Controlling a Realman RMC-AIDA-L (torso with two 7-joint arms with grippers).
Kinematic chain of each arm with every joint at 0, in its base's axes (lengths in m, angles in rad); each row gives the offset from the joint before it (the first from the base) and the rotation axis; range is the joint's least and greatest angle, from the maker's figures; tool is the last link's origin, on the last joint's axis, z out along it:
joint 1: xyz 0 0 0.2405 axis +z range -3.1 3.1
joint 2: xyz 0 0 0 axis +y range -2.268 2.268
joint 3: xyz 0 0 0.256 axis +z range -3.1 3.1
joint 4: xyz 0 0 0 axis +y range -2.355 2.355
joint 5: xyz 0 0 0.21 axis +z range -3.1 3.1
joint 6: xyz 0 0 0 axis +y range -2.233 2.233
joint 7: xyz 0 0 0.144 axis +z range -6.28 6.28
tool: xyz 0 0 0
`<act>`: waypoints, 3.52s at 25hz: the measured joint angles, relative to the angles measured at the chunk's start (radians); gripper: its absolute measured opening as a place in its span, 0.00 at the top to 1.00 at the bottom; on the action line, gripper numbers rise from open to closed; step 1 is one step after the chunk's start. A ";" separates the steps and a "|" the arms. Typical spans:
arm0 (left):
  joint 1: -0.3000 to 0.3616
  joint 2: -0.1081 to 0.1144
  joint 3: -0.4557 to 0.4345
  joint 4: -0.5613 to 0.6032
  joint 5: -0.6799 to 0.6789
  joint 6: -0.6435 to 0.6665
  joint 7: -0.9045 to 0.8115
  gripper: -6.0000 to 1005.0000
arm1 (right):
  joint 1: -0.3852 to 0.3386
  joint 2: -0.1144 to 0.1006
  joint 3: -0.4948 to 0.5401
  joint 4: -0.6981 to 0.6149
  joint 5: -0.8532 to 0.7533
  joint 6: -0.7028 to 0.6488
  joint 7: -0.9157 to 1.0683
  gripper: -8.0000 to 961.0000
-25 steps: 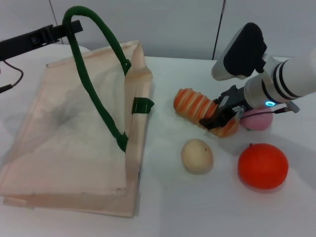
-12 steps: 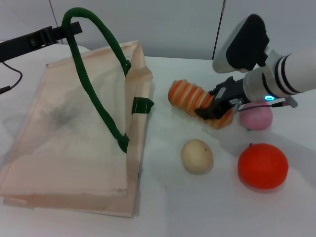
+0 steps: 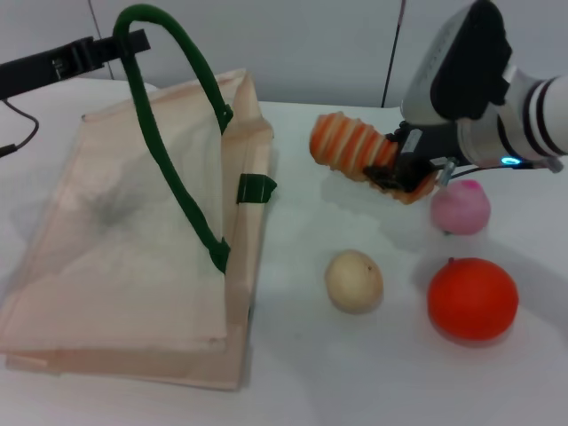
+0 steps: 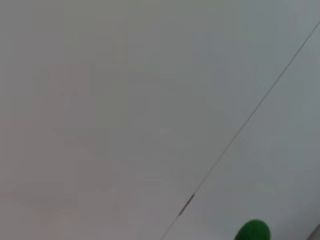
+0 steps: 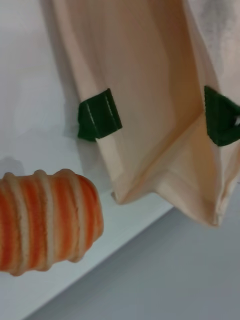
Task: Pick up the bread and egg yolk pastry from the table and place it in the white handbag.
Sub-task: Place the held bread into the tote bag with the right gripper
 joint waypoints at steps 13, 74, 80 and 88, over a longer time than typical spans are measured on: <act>-0.062 0.009 0.005 -0.003 -0.002 -0.010 -0.010 0.88 | -0.050 0.001 -0.317 -0.295 -0.194 -0.016 0.235 0.53; -0.094 0.026 0.025 -0.043 -0.266 -0.469 -0.110 0.88 | 0.072 0.013 -0.855 -0.080 -0.311 0.706 0.372 0.63; -0.059 0.049 0.019 -0.044 -0.274 -0.406 -0.104 0.88 | 0.111 0.008 -0.855 -0.096 -0.177 0.655 0.373 0.45; -0.034 0.061 0.018 -0.045 -0.269 -0.306 -0.099 0.88 | 0.094 0.005 -0.849 -0.210 -0.159 0.554 0.365 0.10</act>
